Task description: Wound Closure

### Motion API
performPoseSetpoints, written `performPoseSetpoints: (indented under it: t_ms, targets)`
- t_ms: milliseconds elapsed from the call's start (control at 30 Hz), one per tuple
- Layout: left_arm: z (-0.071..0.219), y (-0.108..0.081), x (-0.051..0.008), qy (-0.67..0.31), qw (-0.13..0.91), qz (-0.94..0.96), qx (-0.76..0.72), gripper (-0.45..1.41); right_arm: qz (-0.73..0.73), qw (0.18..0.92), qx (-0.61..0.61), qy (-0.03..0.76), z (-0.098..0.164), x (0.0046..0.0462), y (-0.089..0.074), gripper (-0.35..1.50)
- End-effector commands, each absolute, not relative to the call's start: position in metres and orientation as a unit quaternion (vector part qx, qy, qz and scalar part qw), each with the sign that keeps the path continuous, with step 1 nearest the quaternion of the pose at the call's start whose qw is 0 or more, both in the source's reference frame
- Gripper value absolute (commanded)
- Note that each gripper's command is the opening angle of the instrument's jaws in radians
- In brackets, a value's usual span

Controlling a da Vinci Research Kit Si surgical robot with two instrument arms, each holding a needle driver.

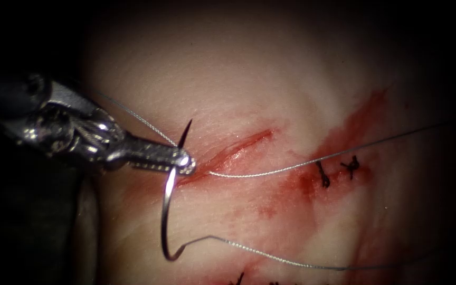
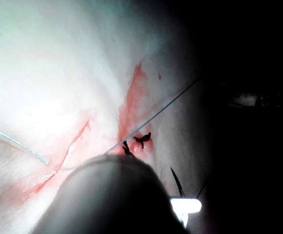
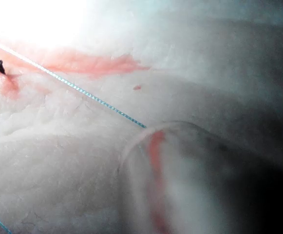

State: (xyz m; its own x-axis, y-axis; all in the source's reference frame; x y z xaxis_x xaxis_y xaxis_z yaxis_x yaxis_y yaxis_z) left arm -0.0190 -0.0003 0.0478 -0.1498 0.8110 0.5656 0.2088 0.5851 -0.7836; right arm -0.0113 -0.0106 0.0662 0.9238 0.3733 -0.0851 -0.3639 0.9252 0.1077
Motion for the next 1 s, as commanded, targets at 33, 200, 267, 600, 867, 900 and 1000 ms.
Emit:
performPoseSetpoints:
  t_ms: [33,200,267,600,867,900,1000]
  targets:
    - [0.048,0.000,-0.0195,-0.706,0.542,0.278,-0.362,-0.45,0.180,0.981,0.047,0.061,0.065,-0.0086,-0.010,1.08]
    - [0.048,0.000,-0.0195,-0.705,0.543,0.277,-0.362,-0.45,0.159,0.980,0.046,0.109,0.060,-0.0016,-0.011,1.28]
    - [0.048,0.000,-0.0194,-0.705,0.543,0.278,-0.362,-0.45,0.155,0.978,0.039,0.135,0.058,0.0013,-0.011,1.21]
    - [0.049,0.000,-0.0196,-0.703,0.545,0.279,-0.361,-0.45,0.093,0.957,0.026,0.274,0.057,0.0205,-0.017,0.98]
    - [0.049,0.000,-0.0196,-0.702,0.547,0.281,-0.360,-0.45,0.059,0.953,0.034,0.295,0.059,0.0288,-0.020,0.78]
    - [0.049,0.000,-0.0196,-0.702,0.547,0.281,-0.360,-0.45,0.057,0.952,0.034,0.299,0.060,0.0293,-0.021,0.79]
    - [0.049,0.000,-0.0196,-0.702,0.547,0.281,-0.360,-0.45,0.052,0.951,0.029,0.304,0.060,0.0305,-0.021,0.78]
